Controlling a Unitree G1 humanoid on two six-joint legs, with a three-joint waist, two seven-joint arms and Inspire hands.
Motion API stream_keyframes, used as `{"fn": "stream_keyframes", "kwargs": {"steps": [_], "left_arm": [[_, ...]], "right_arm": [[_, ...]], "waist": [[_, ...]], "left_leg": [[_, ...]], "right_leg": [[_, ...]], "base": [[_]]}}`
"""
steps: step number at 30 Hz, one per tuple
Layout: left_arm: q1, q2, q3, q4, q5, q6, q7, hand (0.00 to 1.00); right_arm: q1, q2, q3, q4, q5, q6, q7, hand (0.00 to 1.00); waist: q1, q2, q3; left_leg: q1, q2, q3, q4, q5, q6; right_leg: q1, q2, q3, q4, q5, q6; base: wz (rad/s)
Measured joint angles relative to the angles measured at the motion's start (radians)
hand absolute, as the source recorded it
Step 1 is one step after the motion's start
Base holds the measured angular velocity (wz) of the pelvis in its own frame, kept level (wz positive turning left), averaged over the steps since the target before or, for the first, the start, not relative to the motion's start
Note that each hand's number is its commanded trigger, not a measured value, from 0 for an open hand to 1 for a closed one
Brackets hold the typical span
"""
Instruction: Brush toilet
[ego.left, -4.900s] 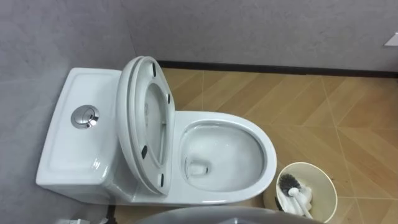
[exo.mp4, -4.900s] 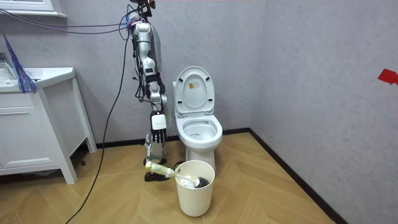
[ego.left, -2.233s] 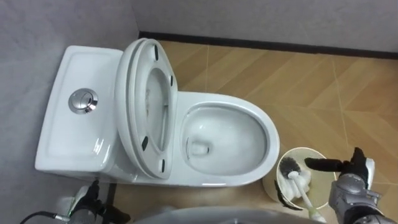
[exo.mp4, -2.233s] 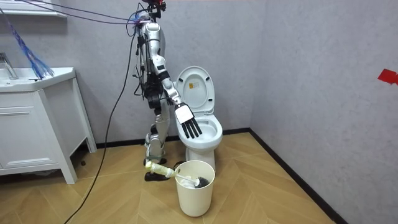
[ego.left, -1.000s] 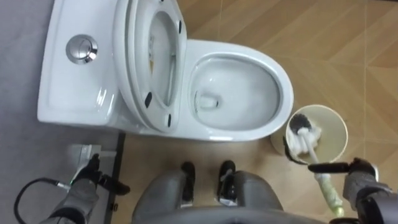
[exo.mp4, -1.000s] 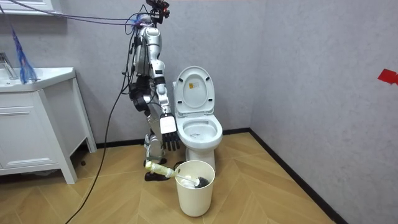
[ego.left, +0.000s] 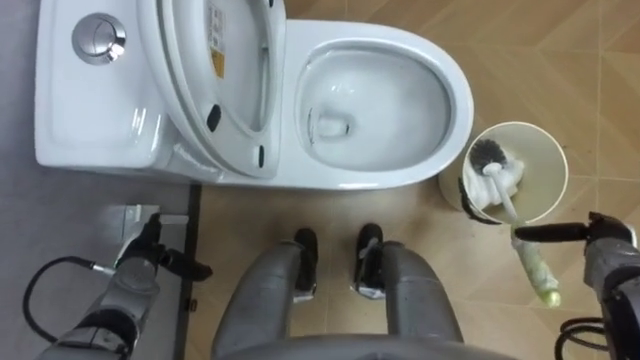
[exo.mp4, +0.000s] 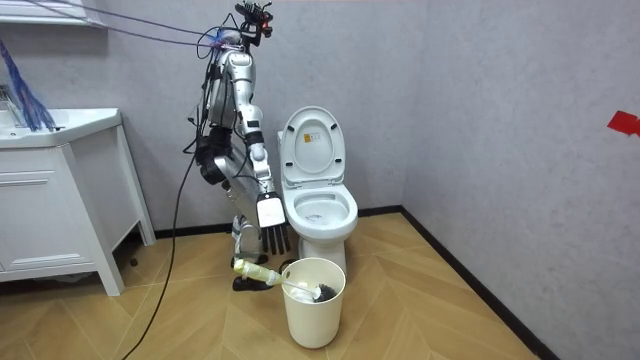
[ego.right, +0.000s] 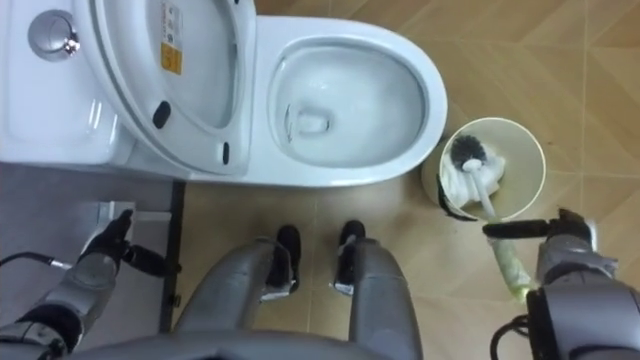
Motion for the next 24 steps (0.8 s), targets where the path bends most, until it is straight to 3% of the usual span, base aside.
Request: {"fn": "stream_keyframes", "kwargs": {"steps": [8,14,24], "left_arm": [[-0.028,0.008,-0.059,-0.037,-0.059,0.001,0.011,0.00],[-0.083,0.010,-0.098,-0.074,-0.085,-0.005,0.023,0.00],[-0.105,0.027,-0.102,-0.112,-0.086,-0.011,0.027,0.00]], "right_arm": [[-0.016,-0.002,0.075,-0.009,0.000,0.001,0.001,0.00],[-0.031,-0.001,0.113,-0.041,0.009,0.001,0.008,0.00],[-0.059,-0.004,0.148,-0.045,0.010,0.000,0.023,0.00]], "waist": [[0.016,-0.005,0.0069],[0.013,-0.022,0.0205],[0.010,-0.024,0.0219]], "left_leg": [[-0.115,0.000,0.001,0.078,-0.003,-0.006],[-0.206,-0.001,0.000,0.137,-0.010,-0.014],[-0.320,0.000,-0.004,0.229,-0.034,-0.012]], "right_leg": [[-0.116,-0.008,0.002,0.084,-0.012,-0.008],[-0.209,-0.017,-0.002,0.151,-0.025,-0.020],[-0.320,-0.023,-0.004,0.244,-0.054,-0.029]], "base": [[0.03],[0.04],[0.02]]}}
